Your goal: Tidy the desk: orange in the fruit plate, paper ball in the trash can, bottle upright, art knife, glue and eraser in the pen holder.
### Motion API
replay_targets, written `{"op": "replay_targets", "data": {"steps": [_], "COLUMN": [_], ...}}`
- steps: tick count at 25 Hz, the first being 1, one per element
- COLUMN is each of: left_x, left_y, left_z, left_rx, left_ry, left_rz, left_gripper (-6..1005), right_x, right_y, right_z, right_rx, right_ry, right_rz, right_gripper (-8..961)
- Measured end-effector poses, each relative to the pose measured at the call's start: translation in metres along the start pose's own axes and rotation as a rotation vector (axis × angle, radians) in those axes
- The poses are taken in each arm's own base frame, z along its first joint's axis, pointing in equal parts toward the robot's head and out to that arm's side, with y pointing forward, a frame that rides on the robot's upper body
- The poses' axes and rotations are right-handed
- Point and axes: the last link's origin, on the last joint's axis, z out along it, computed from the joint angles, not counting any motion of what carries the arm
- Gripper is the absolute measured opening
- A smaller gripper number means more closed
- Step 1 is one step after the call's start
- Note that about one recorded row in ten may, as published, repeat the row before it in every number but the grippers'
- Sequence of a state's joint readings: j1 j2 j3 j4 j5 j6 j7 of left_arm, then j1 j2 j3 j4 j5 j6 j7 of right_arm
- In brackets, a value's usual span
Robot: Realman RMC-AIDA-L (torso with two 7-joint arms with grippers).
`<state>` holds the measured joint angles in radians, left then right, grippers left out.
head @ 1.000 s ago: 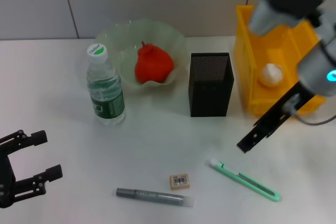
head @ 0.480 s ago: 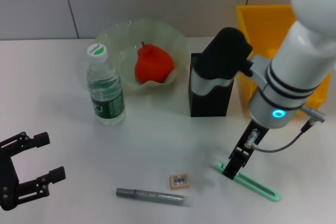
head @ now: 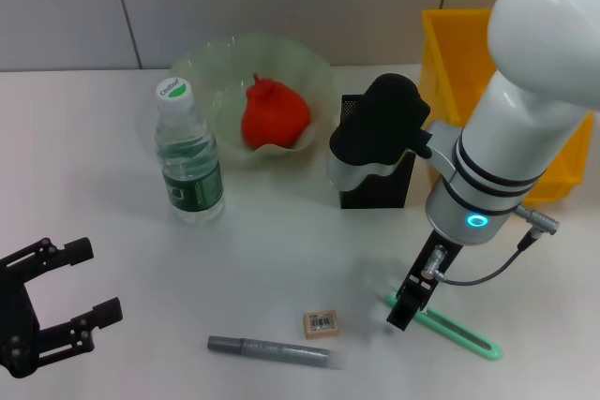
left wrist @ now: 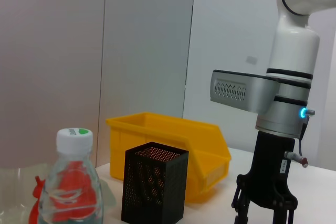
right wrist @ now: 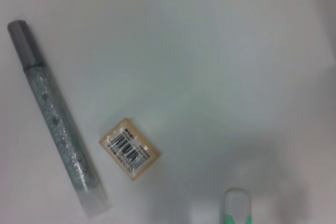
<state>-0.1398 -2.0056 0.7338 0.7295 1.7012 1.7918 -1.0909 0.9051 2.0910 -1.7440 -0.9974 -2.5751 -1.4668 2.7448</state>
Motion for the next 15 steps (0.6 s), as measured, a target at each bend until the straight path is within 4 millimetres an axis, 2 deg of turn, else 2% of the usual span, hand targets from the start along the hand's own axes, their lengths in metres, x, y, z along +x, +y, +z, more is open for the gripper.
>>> {"op": "replay_targets", "data": {"steps": [6, 9, 15], "left_x": [-0.0012, -0.0022, -0.0034], "left_y": [0.0004, 0.001, 0.0021], "left_z": [-0.0012, -0.0016, -0.0019], "left_rx": [0.005, 0.006, 0.007], "left_ry": [0.001, 0.002, 0.003], "left_rz": [-0.006, -0.011, -0.005], "left_gripper": [804, 804, 803], "right_x": [-0.0032, -0.0038, -0.0065], "right_y": [0.0019, 0.0014, 0.0004], "right_z": [0.0008, 0.0022, 0.0047], "right_rx": [-0.007, -0.004, -0.006], "right_ry": [-0.013, -0.012, -0.014], "right_rz": [0.001, 0.006, 0.014], "right_gripper": [774, 548, 502]}}
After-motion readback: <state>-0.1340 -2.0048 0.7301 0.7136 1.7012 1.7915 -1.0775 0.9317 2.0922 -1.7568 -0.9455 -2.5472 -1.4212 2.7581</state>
